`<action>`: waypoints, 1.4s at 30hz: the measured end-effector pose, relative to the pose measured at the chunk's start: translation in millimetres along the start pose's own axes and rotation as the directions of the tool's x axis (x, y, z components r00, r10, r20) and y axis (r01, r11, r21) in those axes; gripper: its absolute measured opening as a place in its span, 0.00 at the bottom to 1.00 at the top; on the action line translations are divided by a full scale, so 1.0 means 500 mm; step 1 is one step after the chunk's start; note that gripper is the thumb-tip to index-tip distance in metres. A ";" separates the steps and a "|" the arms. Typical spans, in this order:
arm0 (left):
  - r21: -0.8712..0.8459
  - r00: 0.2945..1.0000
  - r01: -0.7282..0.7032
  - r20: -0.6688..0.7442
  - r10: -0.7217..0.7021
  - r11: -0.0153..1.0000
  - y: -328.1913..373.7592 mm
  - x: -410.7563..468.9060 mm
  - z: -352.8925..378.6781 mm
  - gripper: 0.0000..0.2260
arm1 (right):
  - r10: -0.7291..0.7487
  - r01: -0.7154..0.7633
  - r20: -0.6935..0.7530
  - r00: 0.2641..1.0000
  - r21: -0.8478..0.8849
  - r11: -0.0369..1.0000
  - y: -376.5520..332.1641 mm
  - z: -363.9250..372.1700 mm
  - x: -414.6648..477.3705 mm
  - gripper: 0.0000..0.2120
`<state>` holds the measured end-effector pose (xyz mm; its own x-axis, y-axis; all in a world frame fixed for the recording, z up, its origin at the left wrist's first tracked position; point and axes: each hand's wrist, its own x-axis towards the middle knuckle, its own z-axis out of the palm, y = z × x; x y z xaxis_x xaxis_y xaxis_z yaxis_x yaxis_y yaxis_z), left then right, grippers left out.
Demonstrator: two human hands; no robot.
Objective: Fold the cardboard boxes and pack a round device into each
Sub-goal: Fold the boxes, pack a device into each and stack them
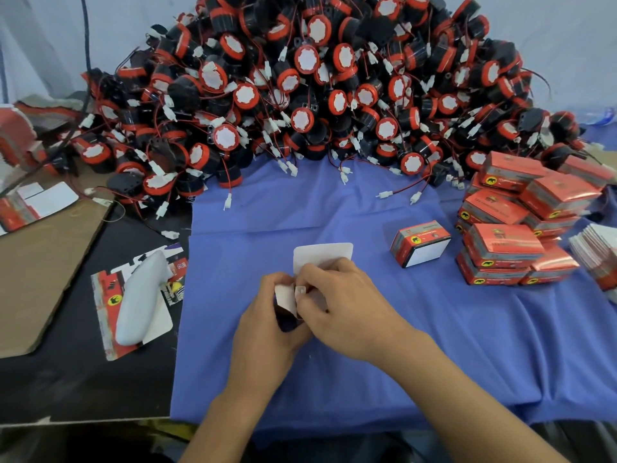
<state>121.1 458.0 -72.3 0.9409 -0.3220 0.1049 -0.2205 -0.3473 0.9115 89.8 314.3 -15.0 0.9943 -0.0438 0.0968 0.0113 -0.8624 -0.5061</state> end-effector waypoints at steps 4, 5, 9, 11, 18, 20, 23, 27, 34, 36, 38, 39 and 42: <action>0.003 1.000 -0.030 0.003 0.030 1.000 -0.011 -0.003 0.003 0.25 | -0.079 0.083 0.079 0.994 -0.054 0.995 0.004 -0.011 -0.008 0.02; 0.014 0.999 -0.036 -0.002 0.036 0.999 -0.014 -0.002 0.003 0.24 | -0.093 0.099 0.095 0.991 -0.064 0.993 0.004 -0.014 -0.011 0.03; 0.043 0.999 -0.044 -0.003 0.044 0.998 -0.021 -0.002 0.003 0.25 | -0.096 0.112 0.157 0.983 -0.098 0.989 0.005 -0.026 -0.016 0.11; 0.010 0.999 -0.036 -0.002 0.037 0.999 -0.021 -0.003 0.003 0.24 | -0.103 0.123 0.177 0.979 -0.104 0.987 0.006 -0.030 -0.017 0.09; 0.005 0.999 -0.026 -0.018 0.026 1.000 -0.019 -0.003 0.005 0.26 | -0.033 0.038 0.129 0.991 -0.038 0.999 0.011 -0.025 -0.013 0.06; 0.000 0.999 -0.033 -0.014 0.033 0.999 -0.020 -0.003 0.006 0.26 | -0.028 0.032 0.072 0.997 -0.044 0.999 0.007 -0.016 -0.013 0.05; 0.005 0.999 -0.046 -0.017 0.046 0.999 -0.021 -0.003 0.005 0.26 | -0.018 0.019 0.045 0.999 -0.034 0.999 0.004 -0.010 -0.010 0.05; -0.008 0.999 -0.050 -0.013 0.050 0.999 -0.027 -0.002 0.007 0.26 | -0.066 0.081 0.126 0.990 -0.116 0.990 0.002 -0.022 -0.009 0.06; 0.013 0.998 -0.050 -0.024 0.051 0.999 -0.029 0.000 0.008 0.28 | -0.028 0.041 0.180 0.983 -0.070 0.997 0.008 -0.038 -0.002 0.06; 0.017 0.998 -0.055 -0.025 0.055 0.998 -0.028 0.000 0.010 0.27 | -0.006 0.013 0.127 0.992 -0.055 0.998 0.008 -0.028 -0.002 0.07; 0.009 0.998 -0.052 -0.022 0.052 0.999 -0.029 -0.001 0.010 0.27 | -0.020 0.027 0.067 0.998 -0.114 0.993 0.005 -0.016 -0.006 0.08; 0.007 0.999 -0.048 -0.022 0.048 0.999 -0.029 0.000 0.009 0.26 | -0.031 0.037 0.040 0.999 -0.163 0.986 0.002 -0.011 -0.007 0.09; 0.011 0.999 -0.046 -0.017 0.046 0.999 -0.031 0.001 0.010 0.26 | -0.055 0.057 0.014 0.998 -0.274 0.960 -0.002 -0.005 -0.008 0.12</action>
<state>123.9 458.9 -88.1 0.9339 -0.3227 0.1539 -0.2667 -0.3420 0.9011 85.7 314.1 -12.8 0.9936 0.0111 0.1126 0.0386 -0.9687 -0.2454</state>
